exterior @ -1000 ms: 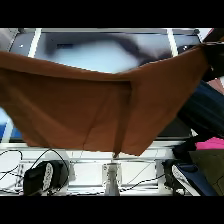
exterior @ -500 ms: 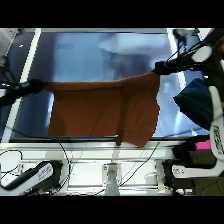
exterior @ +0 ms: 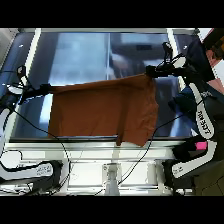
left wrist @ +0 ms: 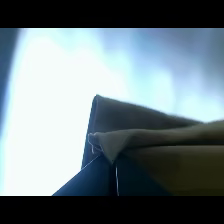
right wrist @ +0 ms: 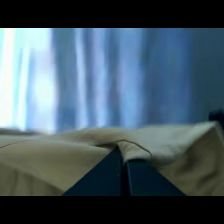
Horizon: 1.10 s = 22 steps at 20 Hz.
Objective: Fold the clothes and pants, and hang the long-sleeved shirts on hangers.
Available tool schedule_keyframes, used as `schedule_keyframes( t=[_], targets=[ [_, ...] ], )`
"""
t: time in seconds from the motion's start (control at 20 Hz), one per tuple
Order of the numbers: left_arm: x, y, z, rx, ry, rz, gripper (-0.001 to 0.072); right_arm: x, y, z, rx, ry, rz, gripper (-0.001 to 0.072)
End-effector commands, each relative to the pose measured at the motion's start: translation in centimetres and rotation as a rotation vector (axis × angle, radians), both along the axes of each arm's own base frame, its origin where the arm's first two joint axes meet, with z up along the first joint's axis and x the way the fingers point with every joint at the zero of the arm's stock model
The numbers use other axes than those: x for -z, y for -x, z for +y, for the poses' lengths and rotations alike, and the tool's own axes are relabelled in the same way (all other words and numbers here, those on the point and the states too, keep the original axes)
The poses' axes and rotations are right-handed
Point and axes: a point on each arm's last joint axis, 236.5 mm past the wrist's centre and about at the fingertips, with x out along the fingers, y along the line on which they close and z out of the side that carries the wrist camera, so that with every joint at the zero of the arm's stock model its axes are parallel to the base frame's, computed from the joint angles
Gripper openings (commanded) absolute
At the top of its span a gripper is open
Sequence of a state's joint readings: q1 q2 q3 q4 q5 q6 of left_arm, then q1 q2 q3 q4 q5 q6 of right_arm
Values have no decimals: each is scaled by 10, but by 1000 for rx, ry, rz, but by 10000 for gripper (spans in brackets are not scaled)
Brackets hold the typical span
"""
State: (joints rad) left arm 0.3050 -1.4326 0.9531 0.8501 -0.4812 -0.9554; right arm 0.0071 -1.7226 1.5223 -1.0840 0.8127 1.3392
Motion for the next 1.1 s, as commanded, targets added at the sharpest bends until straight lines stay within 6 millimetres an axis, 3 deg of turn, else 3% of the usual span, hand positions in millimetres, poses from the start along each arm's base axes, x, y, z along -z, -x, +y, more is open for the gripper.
schedule_keyframes(
  t=[0.0, 0.15, 0.25, 0.45, 0.55, 0.75, 1.05],
  targets=[
    [-19, -23, 36, -38, -182, -124, 19, -20, -39, -17, 97, 18, -176, 11],
    [-24, -27, 41, -56, -204, -147, 19, -24, -42, -18, 117, 3, -190, 11],
    [-30, -32, 35, -47, -213, -166, 19, -10, -28, -11, 69, 25, -126, 11],
    [-70, -61, 10, 6, -288, -283, 19, 18, -8, 5, 27, 33, -52, 11],
    [-76, -66, 0, 32, -298, -298, 19, 29, 0, 6, 17, 40, -18, 11],
    [-62, -57, -2, 67, -257, -240, 18, 50, 25, -4, -56, 133, 80, 11],
    [-14, -5, -13, 253, -172, 12, 18, 63, 49, -9, -113, 185, 180, 11]
  ],
)
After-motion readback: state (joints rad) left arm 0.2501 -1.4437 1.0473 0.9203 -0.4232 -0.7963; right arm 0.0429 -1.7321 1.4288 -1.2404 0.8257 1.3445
